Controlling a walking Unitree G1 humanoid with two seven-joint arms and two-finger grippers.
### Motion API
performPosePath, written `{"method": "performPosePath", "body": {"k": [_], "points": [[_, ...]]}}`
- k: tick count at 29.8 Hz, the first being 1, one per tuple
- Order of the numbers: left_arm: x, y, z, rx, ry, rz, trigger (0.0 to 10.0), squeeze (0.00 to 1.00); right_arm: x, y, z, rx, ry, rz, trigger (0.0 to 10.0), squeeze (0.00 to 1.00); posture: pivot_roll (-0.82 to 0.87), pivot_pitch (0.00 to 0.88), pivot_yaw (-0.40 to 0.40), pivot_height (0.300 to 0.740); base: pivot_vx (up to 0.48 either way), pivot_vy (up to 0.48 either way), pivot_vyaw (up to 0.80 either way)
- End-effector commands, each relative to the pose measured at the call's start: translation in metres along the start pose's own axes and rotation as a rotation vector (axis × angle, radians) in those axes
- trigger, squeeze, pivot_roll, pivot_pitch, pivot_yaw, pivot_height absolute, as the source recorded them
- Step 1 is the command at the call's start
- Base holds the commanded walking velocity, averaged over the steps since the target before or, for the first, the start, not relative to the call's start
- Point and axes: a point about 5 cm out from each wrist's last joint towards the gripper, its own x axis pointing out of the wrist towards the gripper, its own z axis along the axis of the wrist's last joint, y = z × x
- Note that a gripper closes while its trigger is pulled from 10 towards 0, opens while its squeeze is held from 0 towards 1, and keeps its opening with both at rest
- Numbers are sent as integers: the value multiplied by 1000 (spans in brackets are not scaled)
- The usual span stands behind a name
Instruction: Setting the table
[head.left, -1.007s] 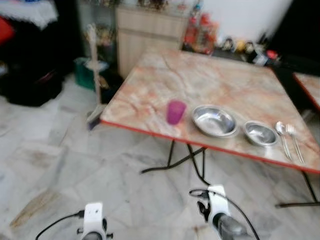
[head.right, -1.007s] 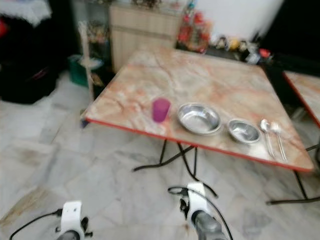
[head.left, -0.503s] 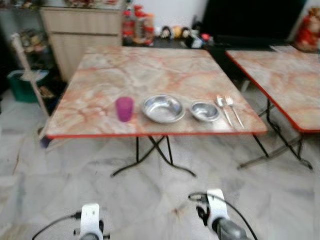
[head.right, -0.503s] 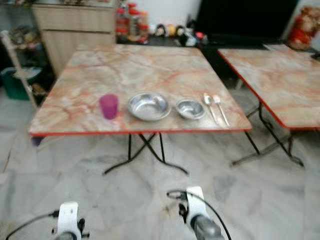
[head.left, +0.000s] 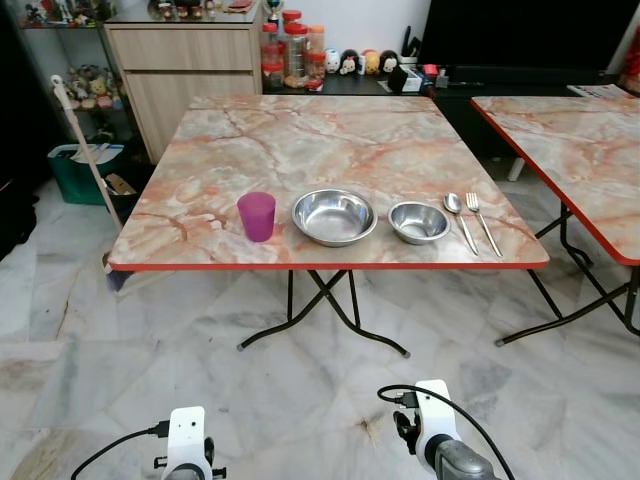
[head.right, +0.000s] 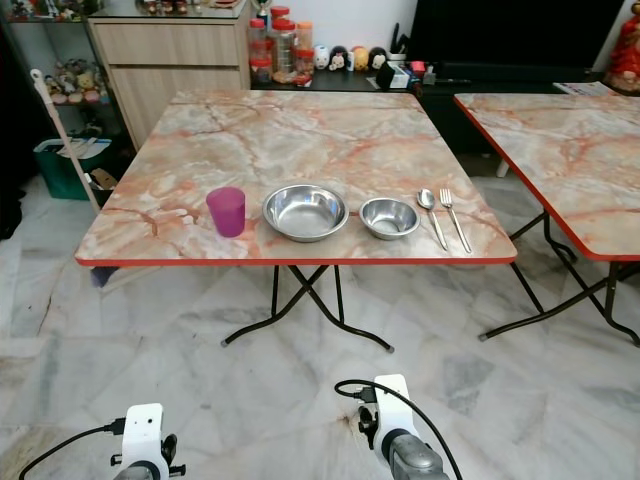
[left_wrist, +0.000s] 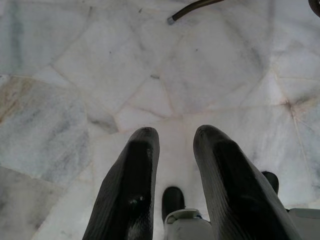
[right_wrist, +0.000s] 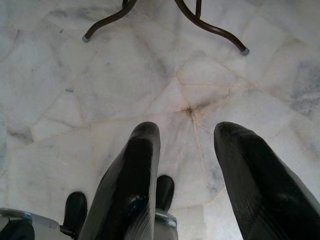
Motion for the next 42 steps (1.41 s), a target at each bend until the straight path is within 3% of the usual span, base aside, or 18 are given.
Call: {"method": "performPosePath", "body": {"k": [1, 6, 18, 25, 28, 31, 33, 37, 42], "points": [[1, -1, 2, 1, 5, -2, 10000, 0, 0, -4, 5, 10, -12, -17, 10000, 0, 74, 0, -59, 732, 0, 0, 0], [2, -1, 2, 50, 12, 2, 10000, 0, 1, -4, 7, 8, -17, -19, 10000, 0, 70, 0, -59, 732, 0, -96, 0], [1, -2, -1, 32, 19, 5, 10000, 0, 0, -8, 5, -6, -10, -26, 10000, 0, 71, 0, -65, 732, 0, -470, 0], [2, -4, 5, 23, -10, -2, 10000, 0, -1, -8, 4, -14, -9, -19, 10000, 0, 73, 0, -71, 732, 0, 0, 0], [4, -5, 14, -19, -50, -6, 10000, 0, 0, -7, 5, -6, -18, -13, 10000, 0, 72, 0, -66, 732, 0, 0, 0], [9, -7, 39, -52, -147, -18, 10000, 0, 0, -6, 5, -8, -19, -10, 10000, 0, 75, 0, -65, 732, 0, 0, 0], [9, -7, 42, -52, -157, -18, 10000, 0, 0, -6, 5, -9, -20, -9, 10000, 0, 75, 0, -65, 732, 0, 0, 0], [13, -9, 70, -45, -259, -16, 10000, 0, 0, -4, 6, -3, -23, -10, 10000, 0, 77, 0, -61, 732, 0, 0, 0], [12, -15, 83, -46, -327, -39, 10000, 0, 1, -4, 8, 12, -30, -18, 10000, 0, 71, 0, -53, 732, 0, 0, 0]]}}
